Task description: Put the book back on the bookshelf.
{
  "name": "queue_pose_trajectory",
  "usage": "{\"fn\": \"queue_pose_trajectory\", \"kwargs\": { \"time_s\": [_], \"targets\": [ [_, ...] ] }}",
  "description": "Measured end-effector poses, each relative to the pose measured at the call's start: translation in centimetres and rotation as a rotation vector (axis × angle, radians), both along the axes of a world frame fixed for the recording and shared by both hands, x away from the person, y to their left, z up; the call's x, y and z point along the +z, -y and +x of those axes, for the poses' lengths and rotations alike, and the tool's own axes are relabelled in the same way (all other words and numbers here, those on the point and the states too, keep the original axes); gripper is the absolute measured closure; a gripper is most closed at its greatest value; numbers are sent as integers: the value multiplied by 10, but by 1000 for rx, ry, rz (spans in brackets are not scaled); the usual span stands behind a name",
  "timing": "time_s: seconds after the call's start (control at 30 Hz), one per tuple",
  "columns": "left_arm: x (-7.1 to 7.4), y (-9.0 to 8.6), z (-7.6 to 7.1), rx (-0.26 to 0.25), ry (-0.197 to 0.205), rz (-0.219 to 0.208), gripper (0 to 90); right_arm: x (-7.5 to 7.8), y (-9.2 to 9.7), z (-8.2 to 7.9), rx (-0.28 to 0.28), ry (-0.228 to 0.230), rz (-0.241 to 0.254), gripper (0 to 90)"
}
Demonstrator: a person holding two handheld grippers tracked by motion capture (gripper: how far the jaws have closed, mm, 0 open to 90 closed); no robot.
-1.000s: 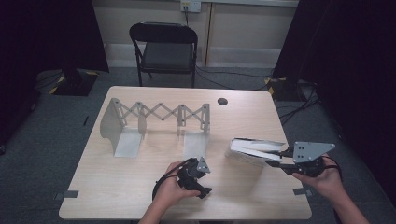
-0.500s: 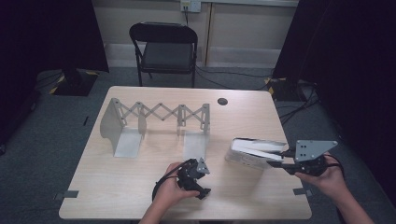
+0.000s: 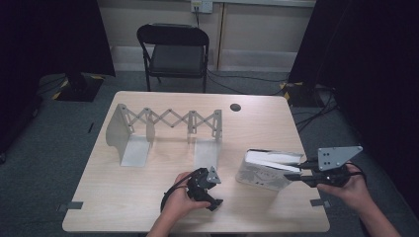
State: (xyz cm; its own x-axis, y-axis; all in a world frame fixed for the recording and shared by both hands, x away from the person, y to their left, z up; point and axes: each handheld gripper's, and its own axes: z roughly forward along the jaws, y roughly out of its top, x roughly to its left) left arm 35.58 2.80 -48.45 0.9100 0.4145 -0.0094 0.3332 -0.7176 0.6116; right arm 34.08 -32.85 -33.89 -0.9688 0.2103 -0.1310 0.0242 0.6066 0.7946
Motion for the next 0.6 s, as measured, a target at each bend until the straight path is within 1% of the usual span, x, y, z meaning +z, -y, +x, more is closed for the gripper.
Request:
{"fn": "queue_pose_trajectory", "kwargs": {
  "time_s": [0.17, 0.23, 0.27, 0.3, 0.4, 0.43, 0.5, 0.53, 0.57, 0.6],
  "targets": [
    [0, 0, 1, 5, 0, 2, 164, 1, 0, 0, 12, -19, 6, 759],
    [1, 0, 1, 4, -1, 6, 183, 1, 1, 0, 24, -35, 9, 757],
    [2, -1, 1, 0, -2, 12, 183, 1, 1, 0, 24, -35, 9, 757],
    [2, -1, 1, 6, -1, 3, 194, 1, 1, 0, 28, -36, 9, 757],
    [2, -2, 1, 3, -8, 8, 203, 2, 1, -2, 42, -39, 8, 757],
    [3, -2, 1, 1, -9, 9, 204, 1, 1, -2, 48, -44, 18, 758],
    [4, -1, 1, 5, -11, 7, 204, 1, 0, -4, 61, -49, 22, 757],
    [5, -1, 1, -2, -8, 5, 203, 1, 0, -4, 65, -52, 29, 758],
    [6, -1, 0, 5, -10, 1, 203, 2, -1, -5, 71, -55, 25, 757],
    [7, -1, 0, 0, -8, 5, 203, 2, -2, -6, 81, -53, 9, 756]
  ]
}}
